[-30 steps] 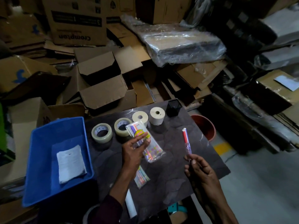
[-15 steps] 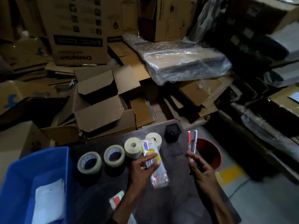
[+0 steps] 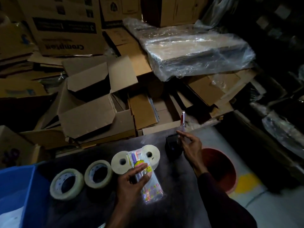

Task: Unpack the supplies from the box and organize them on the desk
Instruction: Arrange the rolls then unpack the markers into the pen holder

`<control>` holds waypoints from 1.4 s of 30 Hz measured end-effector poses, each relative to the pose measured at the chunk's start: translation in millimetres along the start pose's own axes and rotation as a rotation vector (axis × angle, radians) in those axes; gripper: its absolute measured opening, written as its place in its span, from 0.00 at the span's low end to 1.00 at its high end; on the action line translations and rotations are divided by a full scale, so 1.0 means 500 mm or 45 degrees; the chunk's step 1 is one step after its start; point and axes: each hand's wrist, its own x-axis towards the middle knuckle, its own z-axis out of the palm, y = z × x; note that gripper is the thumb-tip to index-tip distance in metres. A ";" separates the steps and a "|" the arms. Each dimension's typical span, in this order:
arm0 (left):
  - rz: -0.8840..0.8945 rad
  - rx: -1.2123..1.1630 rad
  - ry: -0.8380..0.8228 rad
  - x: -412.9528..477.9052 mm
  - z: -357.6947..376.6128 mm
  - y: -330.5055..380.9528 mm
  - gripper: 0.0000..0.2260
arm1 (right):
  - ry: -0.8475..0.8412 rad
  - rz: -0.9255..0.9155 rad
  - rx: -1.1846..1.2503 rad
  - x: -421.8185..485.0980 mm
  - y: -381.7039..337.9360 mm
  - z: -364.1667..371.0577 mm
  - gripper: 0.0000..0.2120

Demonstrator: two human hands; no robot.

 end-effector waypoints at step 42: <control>-0.156 -0.240 0.171 -0.021 -0.001 -0.018 0.12 | 0.317 0.168 0.250 -0.202 0.007 0.035 0.10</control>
